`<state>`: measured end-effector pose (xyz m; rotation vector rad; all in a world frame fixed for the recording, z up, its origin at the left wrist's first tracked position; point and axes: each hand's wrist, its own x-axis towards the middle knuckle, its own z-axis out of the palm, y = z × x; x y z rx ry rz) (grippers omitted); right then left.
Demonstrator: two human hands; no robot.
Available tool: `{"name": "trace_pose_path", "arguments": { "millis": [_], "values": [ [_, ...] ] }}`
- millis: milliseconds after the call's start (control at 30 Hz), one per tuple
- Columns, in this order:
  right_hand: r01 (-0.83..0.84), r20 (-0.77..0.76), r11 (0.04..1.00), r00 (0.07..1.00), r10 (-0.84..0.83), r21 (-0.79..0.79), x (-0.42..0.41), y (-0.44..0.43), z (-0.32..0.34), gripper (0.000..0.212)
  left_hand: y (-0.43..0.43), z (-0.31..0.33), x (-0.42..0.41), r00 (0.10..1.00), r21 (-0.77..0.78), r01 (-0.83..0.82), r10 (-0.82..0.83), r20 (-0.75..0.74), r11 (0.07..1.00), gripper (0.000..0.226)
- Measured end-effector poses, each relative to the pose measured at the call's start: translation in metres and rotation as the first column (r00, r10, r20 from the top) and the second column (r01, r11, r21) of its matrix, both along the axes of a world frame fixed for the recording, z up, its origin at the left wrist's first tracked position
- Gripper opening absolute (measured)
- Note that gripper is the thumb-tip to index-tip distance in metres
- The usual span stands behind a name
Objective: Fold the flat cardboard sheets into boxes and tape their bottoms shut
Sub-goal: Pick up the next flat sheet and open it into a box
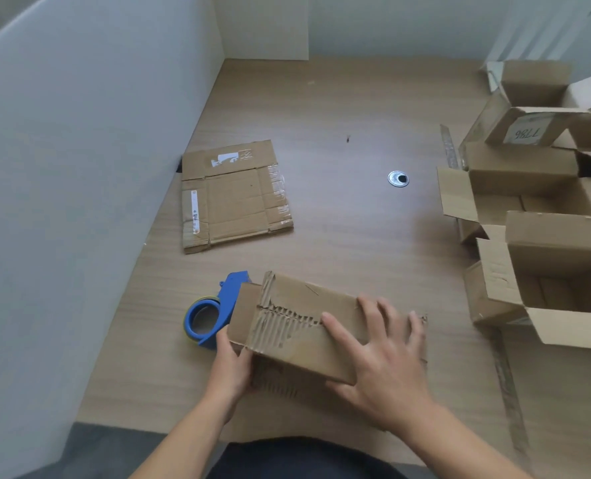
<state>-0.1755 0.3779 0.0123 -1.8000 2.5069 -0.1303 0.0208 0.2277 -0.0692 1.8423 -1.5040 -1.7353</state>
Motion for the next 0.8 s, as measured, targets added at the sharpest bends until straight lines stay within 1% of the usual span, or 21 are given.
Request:
{"name": "trace_pose_path", "arguments": {
  "millis": [67, 167, 300, 367, 433, 533, 567, 600, 667, 733, 767, 800],
  "values": [
    [0.010, 0.024, 1.000, 1.000, -0.011, 0.022, 0.012, 0.007, -0.008, 0.103, 0.001, -0.006, 0.009, 0.999, -0.016, 0.034, -0.033, 0.020, 0.999, 0.057],
    [0.019, 0.092, 0.994, 0.995, -0.029, 0.109, 0.013, 0.013, -0.022, 0.105, 0.005, -0.008, 0.015, 0.997, -0.016, 0.040, -0.038, 0.065, 0.999, 0.049],
    [-0.008, 0.111, 0.976, 0.994, -0.016, 0.218, 0.010, 0.003, -0.030, 0.108, 0.005, -0.018, 0.020, 0.987, -0.054, 0.093, -0.085, 0.138, 0.994, 0.060],
    [-0.010, 0.112, 0.972, 0.994, -0.017, 0.236, 0.004, -0.006, -0.030, 0.110, 0.001, -0.021, 0.017, 0.986, -0.041, 0.082, -0.075, 0.149, 0.996, 0.053],
    [-0.021, 0.113, 0.963, 0.994, -0.009, 0.267, -0.005, -0.014, -0.031, 0.112, -0.002, -0.010, 0.007, 0.984, -0.026, 0.091, -0.086, 0.159, 0.995, 0.043],
    [-0.021, 0.124, 0.950, 0.992, -0.018, 0.312, -0.016, -0.027, -0.032, 0.113, -0.005, 0.011, -0.003, 0.963, -0.079, 0.182, -0.161, 0.217, 0.980, 0.033],
    [-0.029, 0.118, 0.955, 0.993, -0.007, 0.296, -0.018, -0.031, -0.032, 0.110, -0.007, 0.016, -0.002, 0.949, -0.102, 0.224, -0.193, 0.250, 0.969, 0.033],
    [-0.039, 0.114, 0.959, 0.993, 0.007, 0.280, -0.019, -0.035, -0.033, 0.106, -0.009, 0.021, 0.000, 0.929, -0.141, 0.276, -0.226, 0.292, 0.951, 0.036],
    [-0.043, 0.113, 0.951, 0.994, 0.009, 0.306, -0.019, -0.041, -0.034, 0.098, -0.013, 0.035, 0.005, 0.893, -0.295, 0.366, -0.244, 0.378, 0.883, 0.040],
    [-0.049, 0.107, 0.941, 0.994, 0.013, 0.334, -0.017, -0.046, -0.032, 0.094, -0.021, 0.045, 0.012, 0.903, -0.488, 0.377, -0.197, 0.381, 0.787, 0.037],
    [-0.051, 0.104, 0.944, 0.994, 0.018, 0.325, -0.016, -0.046, -0.034, 0.090, -0.027, 0.047, 0.014, 0.909, -0.550, 0.374, -0.177, 0.379, 0.747, 0.038],
    [-0.054, 0.110, 0.951, 0.994, 0.021, 0.305, -0.015, -0.046, -0.035, 0.085, -0.035, 0.047, 0.016, 0.906, -0.577, 0.380, -0.164, 0.391, 0.723, 0.040]
  ]
}}
